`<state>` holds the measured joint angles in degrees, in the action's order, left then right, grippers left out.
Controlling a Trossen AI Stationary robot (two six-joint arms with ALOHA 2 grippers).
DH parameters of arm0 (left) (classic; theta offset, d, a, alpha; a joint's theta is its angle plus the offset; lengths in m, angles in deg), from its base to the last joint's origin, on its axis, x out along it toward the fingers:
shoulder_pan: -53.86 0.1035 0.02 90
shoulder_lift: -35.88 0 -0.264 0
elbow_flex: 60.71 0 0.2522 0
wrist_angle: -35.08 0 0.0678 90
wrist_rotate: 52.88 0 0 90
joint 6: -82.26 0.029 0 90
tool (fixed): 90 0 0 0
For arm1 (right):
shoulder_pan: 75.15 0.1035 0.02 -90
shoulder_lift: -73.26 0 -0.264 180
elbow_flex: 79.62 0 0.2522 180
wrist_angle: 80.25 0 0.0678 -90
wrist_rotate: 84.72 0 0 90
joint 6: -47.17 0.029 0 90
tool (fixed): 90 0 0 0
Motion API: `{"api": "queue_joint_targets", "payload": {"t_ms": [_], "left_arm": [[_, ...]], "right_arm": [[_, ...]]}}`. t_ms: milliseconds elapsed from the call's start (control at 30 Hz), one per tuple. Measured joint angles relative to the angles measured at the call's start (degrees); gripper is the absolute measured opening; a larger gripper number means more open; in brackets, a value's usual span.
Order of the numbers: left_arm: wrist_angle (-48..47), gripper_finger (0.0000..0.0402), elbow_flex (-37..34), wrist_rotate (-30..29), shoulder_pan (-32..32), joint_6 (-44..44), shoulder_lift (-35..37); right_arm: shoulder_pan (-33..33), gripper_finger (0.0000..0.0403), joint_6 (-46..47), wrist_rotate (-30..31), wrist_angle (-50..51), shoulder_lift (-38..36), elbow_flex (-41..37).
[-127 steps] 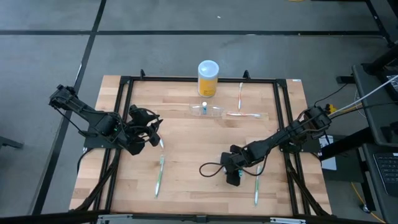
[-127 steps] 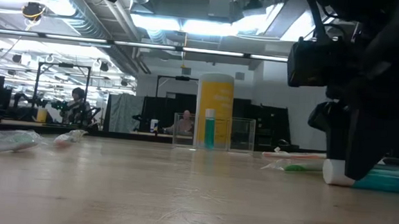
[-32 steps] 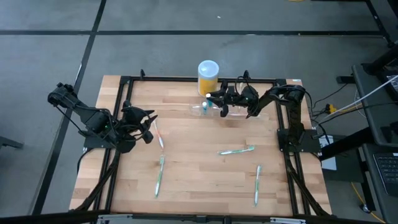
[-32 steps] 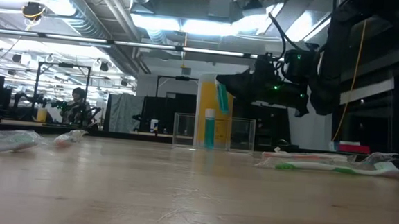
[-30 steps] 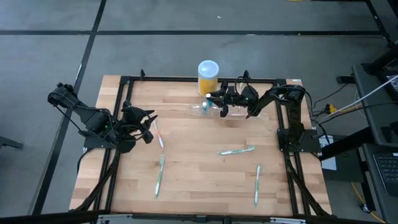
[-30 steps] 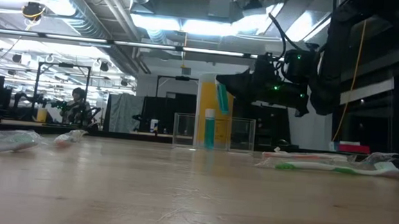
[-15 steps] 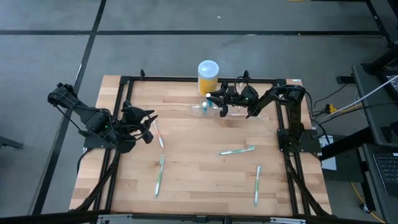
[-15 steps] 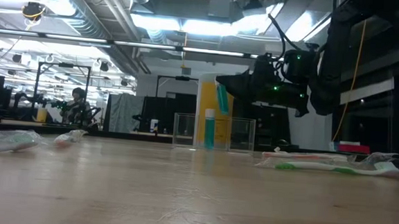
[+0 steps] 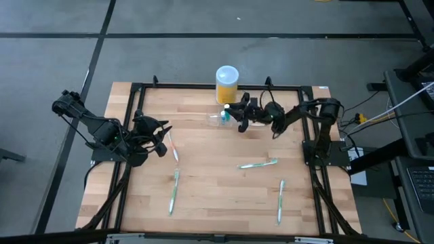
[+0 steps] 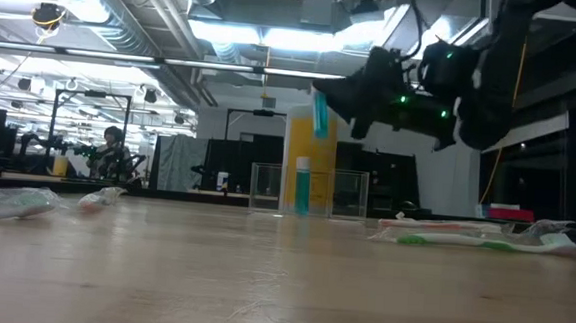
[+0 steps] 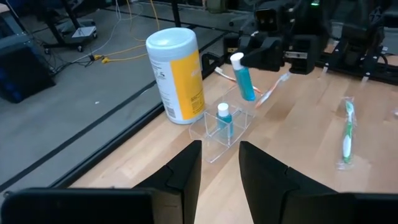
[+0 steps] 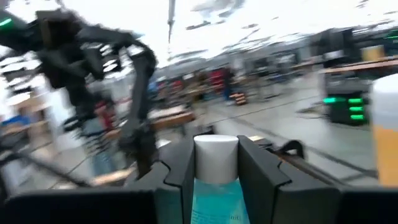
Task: Pick & Place toothbrushing station
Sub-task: Put the blue mouthwash into the transparent organizer
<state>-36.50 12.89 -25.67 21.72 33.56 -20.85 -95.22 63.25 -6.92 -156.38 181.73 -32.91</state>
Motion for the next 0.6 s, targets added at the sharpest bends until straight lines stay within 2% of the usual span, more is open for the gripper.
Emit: {"api": "queue_joint_targets", "payload": {"t_ms": [133,267,400,467,600], "left_arm": [[0.0,0.0104,0.0,0.0,0.0,-0.7,0.0],[0.0,0.0103,0.0,-0.7,0.0,-1.1,0.0],[0.0,0.0103,0.0,-0.9,0.0,-1.6,0.0],[0.0,0.0104,0.0,-0.9,0.0,-1.7,0.0],[0.0,0.0104,0.0,-0.9,0.0,-1.7,0.0]], "right_arm": [[8.2,0.0094,-0.5,19.0,4.3,-2.1,-1.6],[16.6,0.0094,-3.3,45.6,11.8,-2.8,1.2],[21.4,0.0094,-9.5,68.0,18.1,-2.8,7.2],[22.2,0.0094,-11.2,74.1,22.7,-2.8,10.2],[22.2,0.0094,-7.5,76.2,33.3,-2.8,14.7]]}}
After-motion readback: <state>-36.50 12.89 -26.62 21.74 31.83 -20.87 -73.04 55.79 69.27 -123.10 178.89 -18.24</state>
